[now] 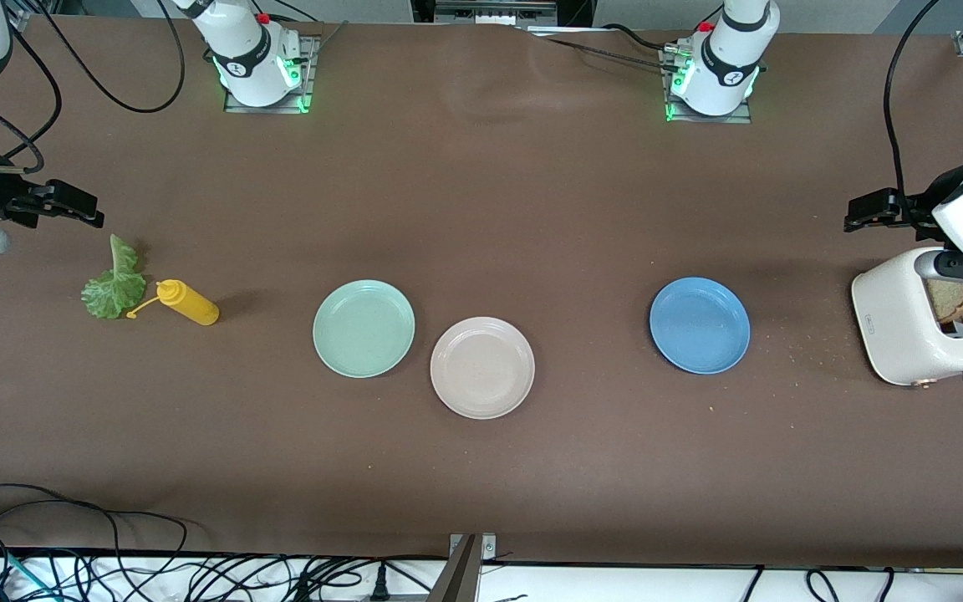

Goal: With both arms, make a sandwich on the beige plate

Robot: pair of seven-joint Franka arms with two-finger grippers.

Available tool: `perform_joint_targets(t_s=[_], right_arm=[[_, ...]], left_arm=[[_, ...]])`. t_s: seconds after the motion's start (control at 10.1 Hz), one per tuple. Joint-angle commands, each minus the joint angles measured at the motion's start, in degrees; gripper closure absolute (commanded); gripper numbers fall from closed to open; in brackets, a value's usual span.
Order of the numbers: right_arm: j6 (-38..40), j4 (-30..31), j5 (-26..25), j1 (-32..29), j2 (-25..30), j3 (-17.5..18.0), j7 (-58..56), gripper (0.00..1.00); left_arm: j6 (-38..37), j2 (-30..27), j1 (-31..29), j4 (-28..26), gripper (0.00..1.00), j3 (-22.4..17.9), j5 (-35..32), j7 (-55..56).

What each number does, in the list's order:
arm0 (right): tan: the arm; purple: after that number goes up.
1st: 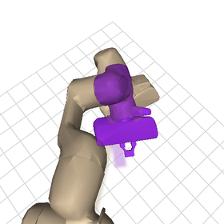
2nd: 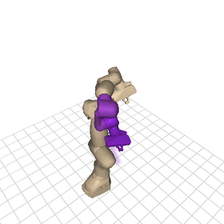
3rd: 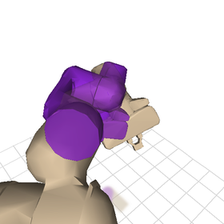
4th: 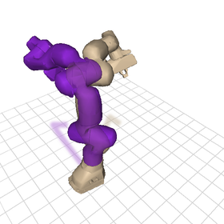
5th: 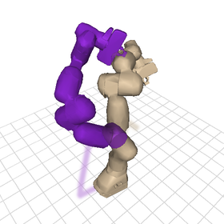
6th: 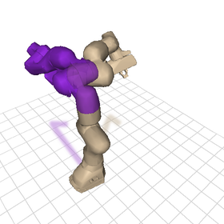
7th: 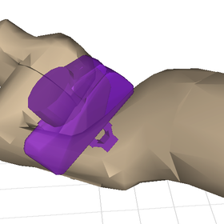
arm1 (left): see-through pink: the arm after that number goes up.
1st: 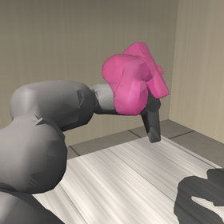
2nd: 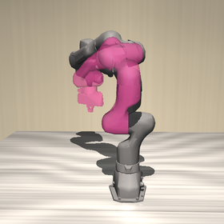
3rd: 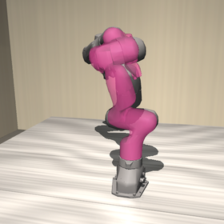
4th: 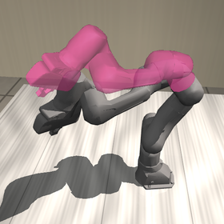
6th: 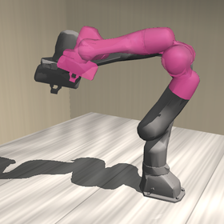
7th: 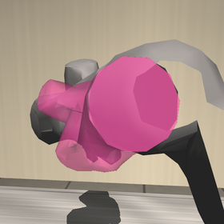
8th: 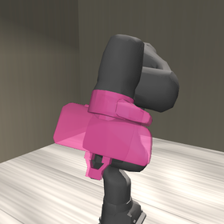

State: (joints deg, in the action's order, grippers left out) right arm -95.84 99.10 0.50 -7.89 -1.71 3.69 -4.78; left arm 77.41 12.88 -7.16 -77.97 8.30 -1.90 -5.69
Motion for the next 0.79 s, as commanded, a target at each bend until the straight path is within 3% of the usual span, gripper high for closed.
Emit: perform_joint_targets(t_s=[0.0, 0.69], right_arm=[[0.84, -1.45, 0.11, -0.46, -0.57, 0.35, -0.14, 0.0], [0.84, -1.45, 0.11, -0.46, -0.57, 0.44, -0.4, 0.0]], left_arm=[[-0.86, 0.56, -0.14, 1.85, 0.0, -0.3, 1.55, -1.08], [-0.86, 0.56, -0.14, 1.85, 0.0, -0.39, 1.28, -1.08]])
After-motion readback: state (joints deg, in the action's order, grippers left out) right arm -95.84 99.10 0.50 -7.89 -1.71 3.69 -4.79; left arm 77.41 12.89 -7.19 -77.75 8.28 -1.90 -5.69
